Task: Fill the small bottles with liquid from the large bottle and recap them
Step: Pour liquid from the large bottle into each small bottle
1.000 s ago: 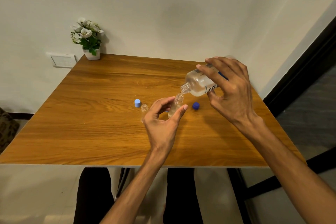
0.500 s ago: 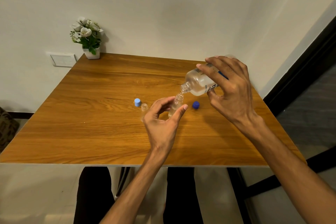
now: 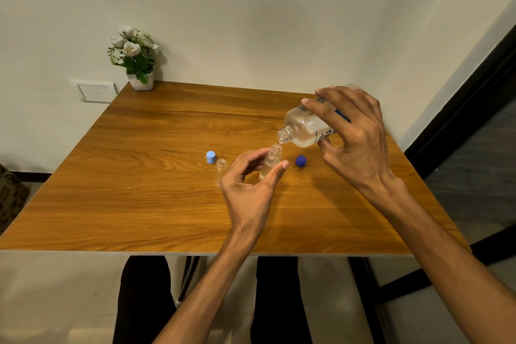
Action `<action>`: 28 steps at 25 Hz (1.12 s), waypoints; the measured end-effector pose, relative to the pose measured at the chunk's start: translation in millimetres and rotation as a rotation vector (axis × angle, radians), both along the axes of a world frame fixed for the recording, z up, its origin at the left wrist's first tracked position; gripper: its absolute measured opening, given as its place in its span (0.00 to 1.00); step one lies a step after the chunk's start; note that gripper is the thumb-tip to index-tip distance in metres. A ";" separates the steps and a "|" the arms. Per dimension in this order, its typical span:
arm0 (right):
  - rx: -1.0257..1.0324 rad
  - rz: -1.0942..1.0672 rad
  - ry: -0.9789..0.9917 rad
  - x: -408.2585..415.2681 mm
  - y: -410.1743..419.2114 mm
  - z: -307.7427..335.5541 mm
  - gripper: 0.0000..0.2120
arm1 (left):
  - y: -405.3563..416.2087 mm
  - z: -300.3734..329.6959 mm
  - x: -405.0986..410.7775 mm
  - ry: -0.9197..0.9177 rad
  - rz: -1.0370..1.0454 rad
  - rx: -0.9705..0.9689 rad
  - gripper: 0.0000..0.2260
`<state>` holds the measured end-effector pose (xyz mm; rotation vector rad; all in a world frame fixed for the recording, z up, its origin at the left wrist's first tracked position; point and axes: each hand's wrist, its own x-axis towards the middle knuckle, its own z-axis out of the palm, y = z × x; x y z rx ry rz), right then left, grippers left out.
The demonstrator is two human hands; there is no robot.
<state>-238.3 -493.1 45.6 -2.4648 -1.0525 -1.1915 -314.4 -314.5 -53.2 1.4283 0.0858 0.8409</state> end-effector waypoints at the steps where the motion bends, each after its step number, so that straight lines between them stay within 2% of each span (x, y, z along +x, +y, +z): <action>1: -0.001 0.001 -0.001 -0.3 0.0 0.1 0.31 | 0.1 -0.1 -0.1 -0.001 -0.002 0.002 0.17; 28: -0.008 0.012 -0.006 1.2 0.9 -0.5 0.32 | 0.5 -1.8 1.0 -0.006 -0.006 -0.022 0.16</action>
